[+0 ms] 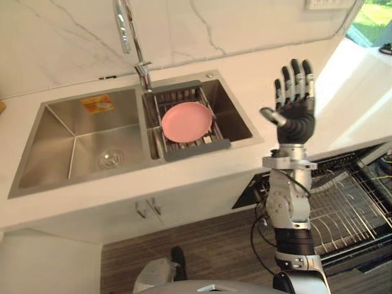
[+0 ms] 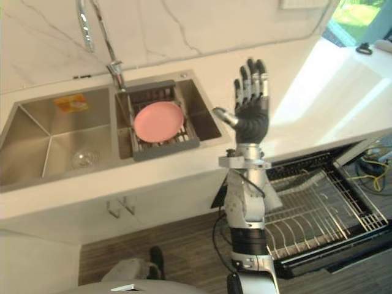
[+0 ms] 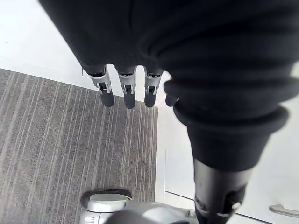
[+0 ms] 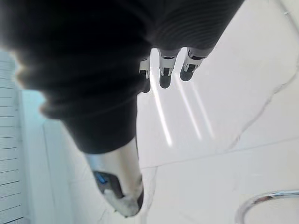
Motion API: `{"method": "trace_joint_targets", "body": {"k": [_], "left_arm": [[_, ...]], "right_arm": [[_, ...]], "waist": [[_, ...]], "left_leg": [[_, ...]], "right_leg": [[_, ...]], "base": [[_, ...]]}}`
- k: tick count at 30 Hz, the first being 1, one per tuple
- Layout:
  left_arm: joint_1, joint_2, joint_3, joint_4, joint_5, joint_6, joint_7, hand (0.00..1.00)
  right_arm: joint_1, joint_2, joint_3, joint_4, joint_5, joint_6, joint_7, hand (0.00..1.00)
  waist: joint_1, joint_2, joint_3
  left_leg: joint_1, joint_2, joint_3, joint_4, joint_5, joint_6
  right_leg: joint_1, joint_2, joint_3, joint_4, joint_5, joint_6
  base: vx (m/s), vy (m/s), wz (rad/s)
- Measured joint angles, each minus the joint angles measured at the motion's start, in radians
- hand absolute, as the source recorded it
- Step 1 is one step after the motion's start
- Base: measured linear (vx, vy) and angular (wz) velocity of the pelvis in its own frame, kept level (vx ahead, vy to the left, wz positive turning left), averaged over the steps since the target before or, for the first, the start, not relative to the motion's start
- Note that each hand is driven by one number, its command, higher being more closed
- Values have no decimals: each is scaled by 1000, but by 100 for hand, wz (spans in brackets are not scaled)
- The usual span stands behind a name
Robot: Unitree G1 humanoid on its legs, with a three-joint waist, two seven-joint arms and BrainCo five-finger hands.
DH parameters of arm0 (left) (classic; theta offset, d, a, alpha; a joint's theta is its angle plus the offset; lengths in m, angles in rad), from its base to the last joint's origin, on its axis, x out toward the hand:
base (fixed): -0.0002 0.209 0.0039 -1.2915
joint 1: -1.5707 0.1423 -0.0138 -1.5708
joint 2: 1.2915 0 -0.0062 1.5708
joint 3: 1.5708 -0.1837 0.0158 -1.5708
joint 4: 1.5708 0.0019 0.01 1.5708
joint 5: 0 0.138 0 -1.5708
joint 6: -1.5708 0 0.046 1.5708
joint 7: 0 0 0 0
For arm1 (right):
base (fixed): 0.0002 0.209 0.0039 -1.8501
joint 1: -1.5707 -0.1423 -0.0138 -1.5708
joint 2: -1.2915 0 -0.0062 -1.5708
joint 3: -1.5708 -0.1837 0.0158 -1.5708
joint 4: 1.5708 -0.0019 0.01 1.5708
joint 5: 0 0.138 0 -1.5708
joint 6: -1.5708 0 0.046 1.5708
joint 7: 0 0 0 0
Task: Walk over to the sink, pick up the cup, carry it to the dishwasher, place the cup inside the dishwasher, then close the dishwasher door
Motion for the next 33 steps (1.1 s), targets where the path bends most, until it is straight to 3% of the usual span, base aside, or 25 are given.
{"method": "trace_joint_targets", "body": {"k": [1, 3, 5, 8, 9, 11, 12, 13, 14, 16, 18, 22, 26, 33], "left_arm": [[0, 15, -6, -4, 14, -1, -7, 0], [15, 38, -52, -33, 48, -11, -29, 0], [32, 53, -70, -44, 55, -9, -39, 0], [24, 58, -88, -43, 57, 5, -34, 0], [22, 59, -93, -43, 60, 6, -31, 0], [22, 64, -102, -44, 67, 6, -32, 0], [22, 72, -120, -45, 74, 3, -32, 0], [29, 85, -123, -50, 77, -5, -35, 0], [36, 89, -122, -60, 77, -10, -40, 0], [30, 77, -120, -52, 92, 0, -23, 0], [20, 74, -119, -37, 129, 5, -14, 0], [31, 71, -111, -36, 138, -3, -15, 0], [35, 59, -82, -30, 155, -14, -16, 0], [47, 59, -82, -23, 155, -36, -12, 0]], "right_arm": [[14, 1, -13, -19, 5, -6, 0, 0], [62, 1, -35, -77, 17, -33, 0, 0], [94, -1, -53, -120, 18, -60, -10, 0], [121, -5, -101, -145, 19, -74, -53, 0], [135, -5, -103, -144, 16, -68, -68, 0], [143, -6, -103, -147, 5, -60, -90, 0], [142, -11, -103, -149, -3, -58, -111, 0], [142, -14, -103, -149, -3, -54, -133, 0], [143, -14, -103, -149, -3, -54, -141, 0], [132, -31, -106, -149, -2, -51, -157, 0], [113, -41, -115, -148, -1, -45, -157, 0], [100, -44, -134, -147, -17, -44, -159, 0], [84, -45, -135, -148, -66, -43, -163, 0], [103, -47, -186, -148, -80, -39, -166, 0]], "waist": [[-11, -5, 9], [-42, -2, 19], [-71, -7, 16], [-82, -13, 12], [-80, -13, 12], [-80, -15, 11], [-80, -20, 8], [-80, -35, 0], [-80, -44, -4], [-66, -32, -14], [-67, -21, -20], [-73, -16, -41], [-77, -16, -45], [-86, -18, -67]], "left_leg": [[24, -3, -33, -3, 0, 0], [97, -12, -120, -18, -9, 13], [126, -32, -187, -33, -15, 23], [137, -58, -306, -32, -17, 25], [138, -61, -357, -29, -9, 25], [136, -60, -434, -15, -18, 8], [134, -61, -472, -1, -30, -13], [135, -70, -491, 11, -48, -41], [142, -76, -495, 11, -56, -52], [139, -54, -468, 24, -83, -91], [132, -15, -421, 29, -97, -102], [148, 44, -357, 18, -111, -114], [145, 50, -321, 13, -122, -107], [148, 57, -265, -39, -83, -110]], "right_leg": [[-33, 11, 76, 87, -10, 12], [-123, 77, 238, 243, -94, 64], [-178, 102, 259, 254, -157, 87], [-255, 155, 298, 43, -203, 119], [-252, 197, 349, -105, -208, 129], [-243, 256, 445, -295, -193, 144], [-234, 277, 489, -377, -141, 149], [-226, 277, 497, -424, -10, 142], [-209, 272, 484, -429, 31, 142], [-136, 288, 464, -546, 16, 149], [-83, 331, 455, -661, 38, 130], [-58, 391, 461, -693, 52, 110], [-54, 397, 476, -723, 61, 97], [-74, 393, 484, -725, 71, 99]], "base": [[188, 140, 51], [205, 105, 74], [248, 83, 105], [257, -17, 135], [258, -97, 137], [221, -144, 133], [222, -267, 115], [226, -303, 108], [226, -330, 72], [123, -179, 20], [129, -212, -10], [58, -150, -12], [-47, -59, -21], [-38, -11, 0]]}}
